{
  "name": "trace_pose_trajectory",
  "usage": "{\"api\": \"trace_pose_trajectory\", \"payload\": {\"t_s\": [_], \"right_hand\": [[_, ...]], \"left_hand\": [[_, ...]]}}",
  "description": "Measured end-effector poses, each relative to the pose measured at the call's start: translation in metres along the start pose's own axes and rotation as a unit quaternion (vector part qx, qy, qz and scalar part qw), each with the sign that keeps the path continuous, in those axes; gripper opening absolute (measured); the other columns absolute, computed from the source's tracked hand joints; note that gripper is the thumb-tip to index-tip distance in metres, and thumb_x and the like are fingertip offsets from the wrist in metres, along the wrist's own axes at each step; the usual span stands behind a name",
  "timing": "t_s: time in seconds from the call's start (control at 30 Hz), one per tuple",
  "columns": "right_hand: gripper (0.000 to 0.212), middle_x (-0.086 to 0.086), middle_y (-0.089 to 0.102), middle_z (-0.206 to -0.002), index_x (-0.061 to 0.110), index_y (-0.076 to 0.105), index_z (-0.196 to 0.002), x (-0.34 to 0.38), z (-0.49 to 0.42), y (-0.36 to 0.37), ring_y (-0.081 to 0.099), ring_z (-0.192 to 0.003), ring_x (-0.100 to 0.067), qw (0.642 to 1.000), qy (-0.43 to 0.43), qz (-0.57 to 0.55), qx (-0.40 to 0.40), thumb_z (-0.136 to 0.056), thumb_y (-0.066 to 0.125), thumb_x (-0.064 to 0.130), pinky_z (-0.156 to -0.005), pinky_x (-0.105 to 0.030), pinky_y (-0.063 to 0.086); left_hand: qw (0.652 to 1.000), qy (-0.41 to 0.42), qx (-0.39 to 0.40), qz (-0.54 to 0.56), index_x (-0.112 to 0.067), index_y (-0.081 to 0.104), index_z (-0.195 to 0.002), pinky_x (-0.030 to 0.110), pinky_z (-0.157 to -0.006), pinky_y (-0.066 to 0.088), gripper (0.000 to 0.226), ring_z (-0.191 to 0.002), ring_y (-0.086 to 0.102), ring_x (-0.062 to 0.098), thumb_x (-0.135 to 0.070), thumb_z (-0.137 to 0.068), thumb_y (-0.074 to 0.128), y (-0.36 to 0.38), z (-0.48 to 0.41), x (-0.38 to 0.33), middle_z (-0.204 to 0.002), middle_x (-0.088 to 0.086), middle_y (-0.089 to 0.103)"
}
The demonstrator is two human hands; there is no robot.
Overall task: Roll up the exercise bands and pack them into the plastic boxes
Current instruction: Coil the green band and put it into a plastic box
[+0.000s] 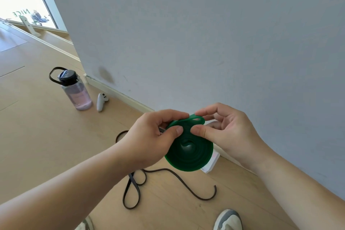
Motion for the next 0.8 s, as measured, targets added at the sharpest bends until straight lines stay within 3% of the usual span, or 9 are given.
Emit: {"api": "trace_pose_trajectory", "payload": {"t_s": [0.17,0.3,0.43,0.53,0.63,0.8], "right_hand": [[0.020,-0.007,0.081,-0.092,0.014,0.075,-0.102,-0.005,-0.002,0.008,0.079,-0.091,-0.024,0.999,0.026,0.002,0.040,-0.085,0.081,0.004,-0.090,-0.044,0.063],[0.012,-0.002,0.081,-0.088,0.021,0.078,-0.092,-0.007,-0.008,0.008,0.078,-0.084,-0.018,0.996,0.027,0.077,0.024,-0.085,0.083,0.012,-0.087,-0.042,0.064],[0.008,0.004,0.078,-0.086,0.027,0.076,-0.087,-0.011,-0.017,-0.004,0.075,-0.082,-0.015,0.982,0.029,0.187,0.005,-0.087,0.081,0.020,-0.084,-0.037,0.063],[0.005,0.004,0.075,-0.089,0.029,0.073,-0.090,-0.033,-0.026,-0.027,0.070,-0.078,-0.016,0.958,0.040,0.285,0.007,-0.089,0.078,0.028,-0.080,-0.038,0.062],[0.008,0.011,0.076,-0.096,0.031,0.074,-0.096,-0.080,-0.033,-0.044,0.071,-0.087,-0.012,0.952,0.060,0.300,0.010,-0.089,0.077,0.030,-0.086,-0.038,0.060],[0.011,0.017,0.073,-0.091,0.033,0.075,-0.097,-0.180,-0.044,-0.050,0.069,-0.088,-0.003,0.964,0.115,0.239,-0.032,-0.089,0.079,0.026,-0.084,-0.025,0.054]], "left_hand": [[1.000,-0.020,-0.008,0.013,-0.036,0.073,-0.117,0.028,-0.093,0.059,0.030,-0.099,0.072,0.003,-0.014,-0.097,0.068,-0.001,0.006,0.008,-0.102,-0.015,0.078],[0.999,-0.038,-0.005,-0.010,-0.039,0.072,-0.112,0.018,-0.084,0.059,0.029,-0.094,0.072,-0.001,-0.016,-0.095,0.070,0.000,0.004,0.013,-0.101,-0.018,0.077],[0.996,-0.054,0.022,-0.073,-0.033,0.071,-0.116,0.004,-0.075,0.048,0.025,-0.097,0.068,-0.007,-0.020,-0.096,0.067,0.011,-0.011,0.025,-0.110,-0.015,0.075],[0.984,-0.066,0.067,-0.149,-0.033,0.064,-0.129,0.017,-0.087,0.050,0.032,-0.109,0.065,0.001,-0.027,-0.097,0.064,0.029,-0.030,0.042,-0.125,-0.015,0.067],[0.967,-0.088,0.113,-0.213,-0.031,0.056,-0.138,0.031,-0.102,0.050,0.041,-0.121,0.061,0.012,-0.032,-0.097,0.062,0.055,-0.050,0.075,-0.136,-0.009,0.062],[0.944,-0.114,0.163,-0.265,-0.028,0.051,-0.144,0.026,-0.098,0.043,0.044,-0.129,0.055,0.017,-0.032,-0.101,0.058,0.106,-0.074,0.149,-0.142,-0.006,0.056]]}}
Point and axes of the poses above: each hand's wrist, its own z-axis away from the middle knuckle, its own y-axis out of the palm, x = y × z, the point moved 8 cm from there along -z, towards the middle knuckle
